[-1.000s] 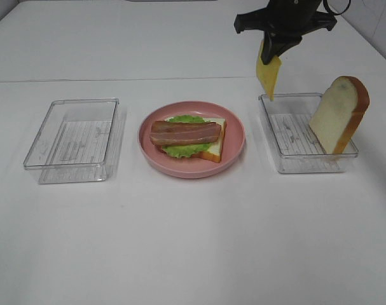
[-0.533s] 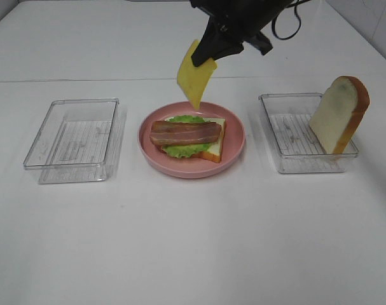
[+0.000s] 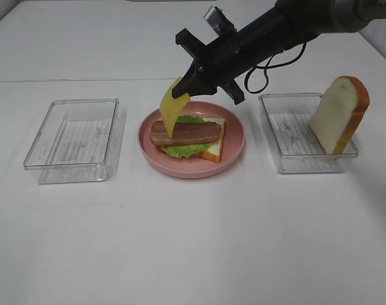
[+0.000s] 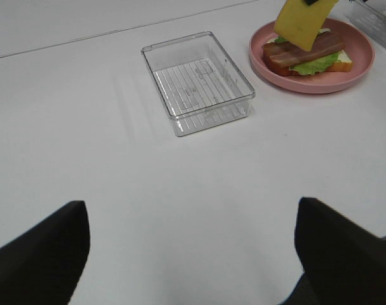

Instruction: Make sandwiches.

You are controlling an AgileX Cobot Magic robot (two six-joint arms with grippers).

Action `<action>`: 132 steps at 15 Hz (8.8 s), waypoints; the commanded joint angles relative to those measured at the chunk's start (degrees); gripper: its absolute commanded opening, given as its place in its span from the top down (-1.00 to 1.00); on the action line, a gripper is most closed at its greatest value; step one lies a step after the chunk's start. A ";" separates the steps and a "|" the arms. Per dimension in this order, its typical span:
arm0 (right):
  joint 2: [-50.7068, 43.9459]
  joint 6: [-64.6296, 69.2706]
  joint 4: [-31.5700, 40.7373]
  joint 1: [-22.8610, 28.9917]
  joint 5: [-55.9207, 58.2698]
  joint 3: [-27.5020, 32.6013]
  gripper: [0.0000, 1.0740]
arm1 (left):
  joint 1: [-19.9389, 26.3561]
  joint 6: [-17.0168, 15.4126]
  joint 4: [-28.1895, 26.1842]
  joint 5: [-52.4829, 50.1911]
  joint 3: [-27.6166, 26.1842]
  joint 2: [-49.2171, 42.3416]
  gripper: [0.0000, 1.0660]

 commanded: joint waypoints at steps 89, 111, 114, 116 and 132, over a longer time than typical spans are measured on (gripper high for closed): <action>-16.79 -2.81 -2.35 -5.16 -5.16 16.10 1.00 | -0.23 0.06 -0.17 -0.57 0.11 -1.15 -0.55; -6.07 -18.91 25.50 -4.76 -10.89 25.78 0.97 | -0.23 0.06 -0.11 -0.57 0.11 -1.15 -0.55; -6.53 -18.91 22.92 -4.76 -10.94 25.73 0.30 | -0.23 0.06 -0.11 -0.57 0.11 -1.15 -0.55; -7.56 -18.91 21.08 -4.76 -11.29 25.73 -0.21 | -0.23 0.06 -0.11 -0.57 0.11 -1.15 -0.55; -31.28 7.33 -35.24 -4.76 3.27 25.73 -0.47 | -0.23 0.06 -0.11 -0.57 0.11 -1.15 -0.55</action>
